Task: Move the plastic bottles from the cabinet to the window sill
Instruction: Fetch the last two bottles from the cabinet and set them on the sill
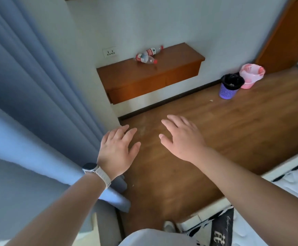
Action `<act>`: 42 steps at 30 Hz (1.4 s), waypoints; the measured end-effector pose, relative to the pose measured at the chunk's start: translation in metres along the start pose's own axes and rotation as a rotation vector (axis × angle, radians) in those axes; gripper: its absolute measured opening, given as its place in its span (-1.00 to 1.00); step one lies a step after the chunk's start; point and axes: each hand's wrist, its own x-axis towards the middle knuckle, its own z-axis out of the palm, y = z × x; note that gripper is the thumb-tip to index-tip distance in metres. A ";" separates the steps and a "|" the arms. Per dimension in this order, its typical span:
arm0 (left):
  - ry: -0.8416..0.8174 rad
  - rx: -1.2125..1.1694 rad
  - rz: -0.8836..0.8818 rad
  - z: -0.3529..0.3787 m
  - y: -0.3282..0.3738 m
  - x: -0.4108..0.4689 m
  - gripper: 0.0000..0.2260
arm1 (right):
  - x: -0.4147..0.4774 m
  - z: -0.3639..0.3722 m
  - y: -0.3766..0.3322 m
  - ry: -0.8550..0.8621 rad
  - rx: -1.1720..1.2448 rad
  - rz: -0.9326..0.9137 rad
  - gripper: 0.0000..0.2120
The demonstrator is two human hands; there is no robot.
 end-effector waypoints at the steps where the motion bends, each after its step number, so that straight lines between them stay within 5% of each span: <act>1: -0.014 -0.012 0.006 0.002 0.001 0.009 -0.58 | 0.004 -0.002 0.005 0.004 0.000 0.012 -0.41; 6: -0.067 -0.022 0.029 0.010 -0.003 0.061 -0.36 | 0.028 -0.001 0.026 -0.005 -0.030 0.060 -0.43; 17: -0.102 0.011 0.233 0.050 -0.073 0.198 -0.51 | 0.143 0.019 0.026 -0.158 -0.059 0.172 -0.40; 28: -0.082 -0.087 0.349 0.060 -0.149 0.313 -0.49 | 0.263 0.025 0.008 -0.134 -0.203 0.211 -0.29; 42: -0.054 -0.088 0.301 0.075 -0.180 0.388 -0.53 | 0.348 0.025 0.030 -0.090 -0.194 0.180 -0.32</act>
